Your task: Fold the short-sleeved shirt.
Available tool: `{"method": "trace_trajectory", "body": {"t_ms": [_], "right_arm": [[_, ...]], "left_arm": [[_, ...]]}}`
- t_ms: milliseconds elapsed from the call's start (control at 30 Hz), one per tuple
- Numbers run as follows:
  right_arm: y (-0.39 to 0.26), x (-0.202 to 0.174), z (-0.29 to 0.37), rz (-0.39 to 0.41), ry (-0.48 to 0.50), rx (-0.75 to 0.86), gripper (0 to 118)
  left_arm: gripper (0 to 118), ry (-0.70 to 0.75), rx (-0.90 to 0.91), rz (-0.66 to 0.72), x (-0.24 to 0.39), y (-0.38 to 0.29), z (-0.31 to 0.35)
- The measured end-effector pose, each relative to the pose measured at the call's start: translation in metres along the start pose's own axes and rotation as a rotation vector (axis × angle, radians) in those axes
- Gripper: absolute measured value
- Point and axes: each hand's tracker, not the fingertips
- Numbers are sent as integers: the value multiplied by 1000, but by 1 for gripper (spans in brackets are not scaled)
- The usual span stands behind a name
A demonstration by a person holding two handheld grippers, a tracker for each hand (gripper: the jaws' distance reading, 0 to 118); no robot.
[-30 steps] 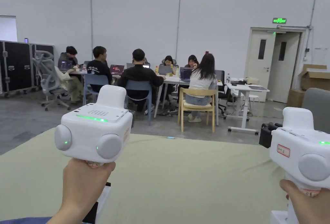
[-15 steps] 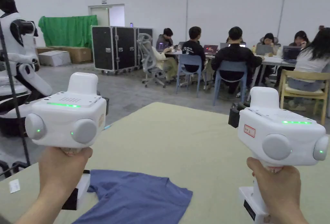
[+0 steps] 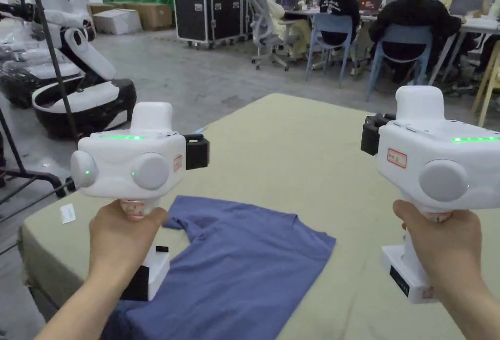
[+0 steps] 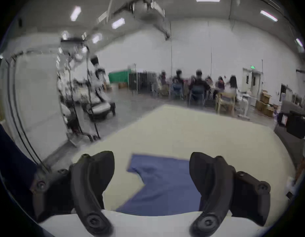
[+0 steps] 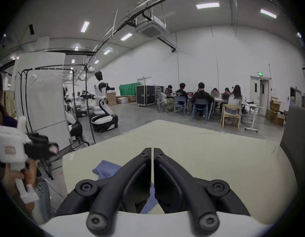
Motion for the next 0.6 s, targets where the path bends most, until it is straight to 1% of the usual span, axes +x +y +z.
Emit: {"method": "trace_trajectory", "body": {"t_ms": [33, 100, 133, 267, 367, 433, 500, 600], "right_arm": [[-8, 6, -8, 0, -7, -21, 5], [-26, 18, -28, -9, -19, -82, 5], [-36, 25, -39, -18, -8, -108, 5], [-78, 44, -78, 8, -28, -211, 5], [-106, 55, -102, 25, -28, -269, 5], [-122, 63, -115, 14, -28, -306, 5], [-137, 72, -127, -1, -31, -335, 5], [-155, 83, -137, -41, -34, -370, 5]], "left_arm": [[98, -39, -24, 9, 5, -12, -20], [98, -40, -116, -23, 24, -39, -56], [98, -51, -163, -46, 34, -52, -74], [98, -101, -354, -127, 71, -110, -145], [98, -139, -452, -139, 85, -146, -189], [98, -151, -500, -111, 88, -165, -208], [98, -155, -533, -112, 91, -177, -224], [98, -126, -578, -185, 96, -196, -240]]}}
